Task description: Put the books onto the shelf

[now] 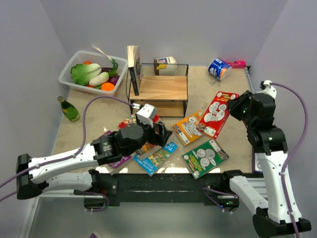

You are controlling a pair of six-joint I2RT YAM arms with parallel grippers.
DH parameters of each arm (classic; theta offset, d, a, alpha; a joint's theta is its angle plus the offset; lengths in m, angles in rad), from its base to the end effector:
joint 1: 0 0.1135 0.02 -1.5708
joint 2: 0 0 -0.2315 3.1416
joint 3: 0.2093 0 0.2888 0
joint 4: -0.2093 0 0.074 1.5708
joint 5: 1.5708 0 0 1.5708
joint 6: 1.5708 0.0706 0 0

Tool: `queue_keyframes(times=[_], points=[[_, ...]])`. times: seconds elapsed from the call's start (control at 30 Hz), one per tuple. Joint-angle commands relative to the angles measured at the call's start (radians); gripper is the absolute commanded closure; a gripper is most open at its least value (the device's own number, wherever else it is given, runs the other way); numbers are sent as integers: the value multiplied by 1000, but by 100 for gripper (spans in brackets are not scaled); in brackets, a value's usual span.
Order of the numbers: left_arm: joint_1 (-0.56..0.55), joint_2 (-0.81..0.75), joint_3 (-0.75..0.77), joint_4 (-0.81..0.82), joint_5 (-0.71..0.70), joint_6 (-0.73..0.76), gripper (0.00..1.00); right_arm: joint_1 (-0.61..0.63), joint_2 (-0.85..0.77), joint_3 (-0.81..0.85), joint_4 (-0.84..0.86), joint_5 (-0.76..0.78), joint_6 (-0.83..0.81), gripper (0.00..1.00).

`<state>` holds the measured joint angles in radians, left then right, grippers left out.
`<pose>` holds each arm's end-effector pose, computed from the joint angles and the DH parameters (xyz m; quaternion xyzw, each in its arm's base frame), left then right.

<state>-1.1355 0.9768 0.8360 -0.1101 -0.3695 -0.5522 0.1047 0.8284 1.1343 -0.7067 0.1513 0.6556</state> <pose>0.1555 -0.2740 0.2904 0.1154 0.7762 -0.3539 0.5090 0.2470 0.0153 0.3703 0.2663 0.7886 0.1458 0.5347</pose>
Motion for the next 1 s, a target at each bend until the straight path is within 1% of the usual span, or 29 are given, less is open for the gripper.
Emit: queue_keyframes(times=[0.0,0.03,0.07,0.17,0.23,0.3,0.33,0.43,0.47,0.57,0.6,0.63,0.7,0.73,0.87,0.93,0.97], points=[[-140,192,227,-152,-363,66,16,24,6,125,-178,102,-106,100],[-153,226,312,-207,-408,60,16,27,11,154,-195,96,-116,100],[-161,267,345,-221,-402,63,16,27,12,163,-198,74,-122,100],[-165,272,402,-163,-361,84,15,35,24,199,-200,38,-123,100],[-164,270,435,-97,-323,124,14,41,38,226,-192,15,-116,100],[-164,301,474,-71,-293,146,14,53,55,251,-183,-10,-106,100],[-165,337,527,-76,-280,159,14,55,75,274,-180,-15,-103,100],[-168,388,607,-88,-258,182,14,75,106,318,-155,-51,-102,100],[-168,390,614,-79,-253,189,14,81,126,329,-151,-64,-99,100],[-170,370,591,-36,-247,207,14,124,146,343,-64,-113,-100,100],[-170,359,578,-16,-252,210,14,131,144,334,38,-143,-114,100],[-170,329,546,-7,-262,212,14,139,146,319,83,-201,-122,100],[-170,291,511,9,-282,210,14,156,166,317,188,-240,-140,100],[-170,239,473,10,-311,201,14,162,178,327,216,-249,-148,100],[-168,94,397,-13,-384,187,15,225,241,396,274,-237,-195,100],[-168,19,384,-66,-437,170,16,262,282,430,325,-225,-235,100],[-168,-4,384,-91,-457,164,16,304,297,441,347,-201,-249,100]])
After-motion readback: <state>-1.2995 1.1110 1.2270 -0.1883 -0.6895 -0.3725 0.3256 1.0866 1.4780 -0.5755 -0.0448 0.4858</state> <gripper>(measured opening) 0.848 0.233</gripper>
